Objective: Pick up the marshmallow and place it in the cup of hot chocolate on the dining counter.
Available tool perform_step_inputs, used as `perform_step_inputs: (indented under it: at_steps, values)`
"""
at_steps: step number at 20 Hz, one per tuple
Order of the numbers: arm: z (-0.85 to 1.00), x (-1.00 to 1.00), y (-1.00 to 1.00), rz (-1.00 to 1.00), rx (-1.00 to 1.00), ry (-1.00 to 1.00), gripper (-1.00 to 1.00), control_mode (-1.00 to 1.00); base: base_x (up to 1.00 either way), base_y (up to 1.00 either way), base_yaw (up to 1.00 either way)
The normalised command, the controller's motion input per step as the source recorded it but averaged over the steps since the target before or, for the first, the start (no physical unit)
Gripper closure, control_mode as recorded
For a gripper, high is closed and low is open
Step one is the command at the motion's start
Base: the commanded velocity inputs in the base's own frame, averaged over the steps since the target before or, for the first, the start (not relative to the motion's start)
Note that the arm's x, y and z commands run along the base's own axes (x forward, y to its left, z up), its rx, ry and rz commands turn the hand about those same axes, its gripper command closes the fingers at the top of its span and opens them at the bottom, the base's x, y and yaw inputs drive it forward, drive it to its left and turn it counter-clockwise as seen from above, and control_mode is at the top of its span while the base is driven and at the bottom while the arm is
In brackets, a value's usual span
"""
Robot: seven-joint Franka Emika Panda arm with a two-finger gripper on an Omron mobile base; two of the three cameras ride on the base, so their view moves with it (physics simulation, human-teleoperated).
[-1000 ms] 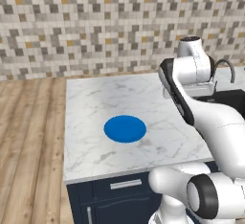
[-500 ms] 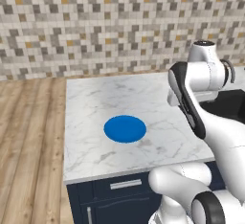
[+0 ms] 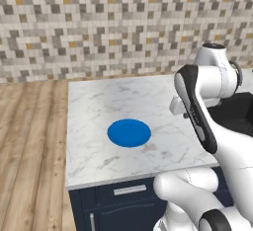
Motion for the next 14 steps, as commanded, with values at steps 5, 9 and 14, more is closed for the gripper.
perform_step_inputs:
  at_steps: [5,9,14]
  values:
    - [0.0,-0.35,0.15,0.0,0.0,0.0,1.0,-1.0,0.0,0.0,0.0]
    - [0.0,-0.35,0.15,0.0,0.0,-0.04,1.0,-1.0,0.0,0.0,0.0]
    - [0.0,-0.08,0.23,0.0,0.0,-0.08,1.0,-1.0,0.0,0.0,0.0]
